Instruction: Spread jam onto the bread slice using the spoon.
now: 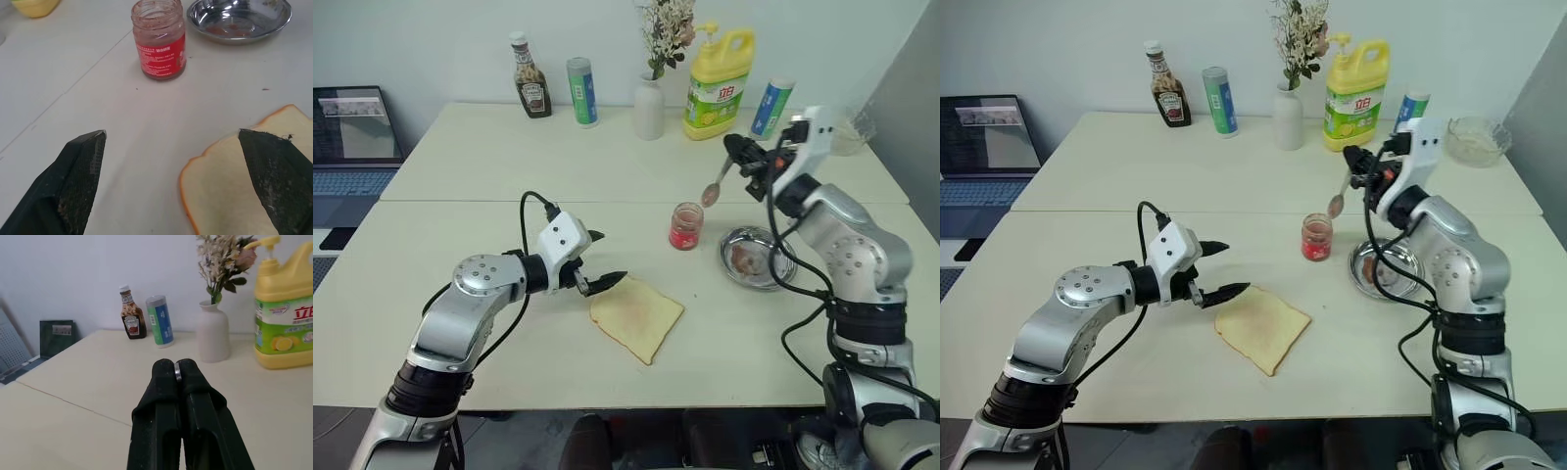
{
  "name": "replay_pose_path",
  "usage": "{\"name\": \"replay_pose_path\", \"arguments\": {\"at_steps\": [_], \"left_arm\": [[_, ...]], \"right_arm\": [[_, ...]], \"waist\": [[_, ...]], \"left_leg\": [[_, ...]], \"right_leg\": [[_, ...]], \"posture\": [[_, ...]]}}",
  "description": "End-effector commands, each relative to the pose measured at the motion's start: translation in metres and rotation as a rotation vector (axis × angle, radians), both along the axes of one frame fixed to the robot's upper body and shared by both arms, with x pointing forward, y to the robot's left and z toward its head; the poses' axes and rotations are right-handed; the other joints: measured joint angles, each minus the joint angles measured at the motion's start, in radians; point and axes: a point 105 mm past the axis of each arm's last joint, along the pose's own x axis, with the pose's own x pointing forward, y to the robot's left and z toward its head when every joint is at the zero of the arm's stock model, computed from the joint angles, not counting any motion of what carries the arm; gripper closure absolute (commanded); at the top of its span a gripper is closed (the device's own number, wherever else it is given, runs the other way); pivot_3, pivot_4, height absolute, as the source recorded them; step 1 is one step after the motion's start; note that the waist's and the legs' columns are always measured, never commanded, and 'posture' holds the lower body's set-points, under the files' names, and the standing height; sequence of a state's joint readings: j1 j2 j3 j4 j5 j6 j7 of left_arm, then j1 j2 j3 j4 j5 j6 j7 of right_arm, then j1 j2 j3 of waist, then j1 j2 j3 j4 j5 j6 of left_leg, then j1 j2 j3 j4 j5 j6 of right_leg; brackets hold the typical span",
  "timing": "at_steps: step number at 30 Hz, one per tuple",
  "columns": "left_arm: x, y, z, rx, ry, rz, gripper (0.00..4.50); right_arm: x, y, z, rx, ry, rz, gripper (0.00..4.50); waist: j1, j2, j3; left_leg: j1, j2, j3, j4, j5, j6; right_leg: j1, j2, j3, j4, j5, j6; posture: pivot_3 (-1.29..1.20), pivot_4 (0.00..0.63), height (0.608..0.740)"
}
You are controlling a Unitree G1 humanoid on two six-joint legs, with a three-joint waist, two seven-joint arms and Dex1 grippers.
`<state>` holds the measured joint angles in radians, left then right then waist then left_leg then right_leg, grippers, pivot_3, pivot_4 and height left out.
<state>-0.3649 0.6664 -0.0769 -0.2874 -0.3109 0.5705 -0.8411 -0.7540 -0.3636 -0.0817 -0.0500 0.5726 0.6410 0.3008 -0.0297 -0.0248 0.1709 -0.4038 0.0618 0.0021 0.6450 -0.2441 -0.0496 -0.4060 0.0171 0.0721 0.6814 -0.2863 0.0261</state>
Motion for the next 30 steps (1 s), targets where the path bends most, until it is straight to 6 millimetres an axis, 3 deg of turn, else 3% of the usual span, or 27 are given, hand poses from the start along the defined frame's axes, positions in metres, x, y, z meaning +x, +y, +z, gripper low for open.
{"name": "replay_pose_path", "arguments": {"at_steps": [1,14,30], "left_arm": [[-0.004,-0.006,0.025,-0.031,-0.064,-0.029,0.00],[-0.010,-0.019,0.039,-0.058,-0.059,-0.066,0.00],[-0.012,-0.003,0.033,-0.007,-0.044,-0.048,0.00]], "right_arm": [[0.001,0.014,0.012,-0.061,-0.105,0.032,4.49],[-0.005,0.034,-0.012,-0.292,-0.256,0.137,4.49],[-0.001,0.034,-0.043,-0.515,-0.326,0.168,4.49]], "waist": [[0.000,0.000,0.000],[-0.002,0.000,0.000],[-0.001,0.000,0.000]], "left_leg": [[0.000,0.000,0.000,0.000,0.000,0.000],[0.000,0.000,-0.001,0.000,0.000,0.000],[0.001,0.000,-0.001,0.000,0.000,0.000]], "right_leg": [[0.000,0.000,0.000,0.000,0.000,0.000],[0.000,0.000,-0.001,0.001,0.000,0.000],[0.000,0.000,-0.001,0.001,0.000,0.000]], "posture": [[0.00,0.150,0.740],[0.00,0.150,0.740],[0.00,0.150,0.740]]}}
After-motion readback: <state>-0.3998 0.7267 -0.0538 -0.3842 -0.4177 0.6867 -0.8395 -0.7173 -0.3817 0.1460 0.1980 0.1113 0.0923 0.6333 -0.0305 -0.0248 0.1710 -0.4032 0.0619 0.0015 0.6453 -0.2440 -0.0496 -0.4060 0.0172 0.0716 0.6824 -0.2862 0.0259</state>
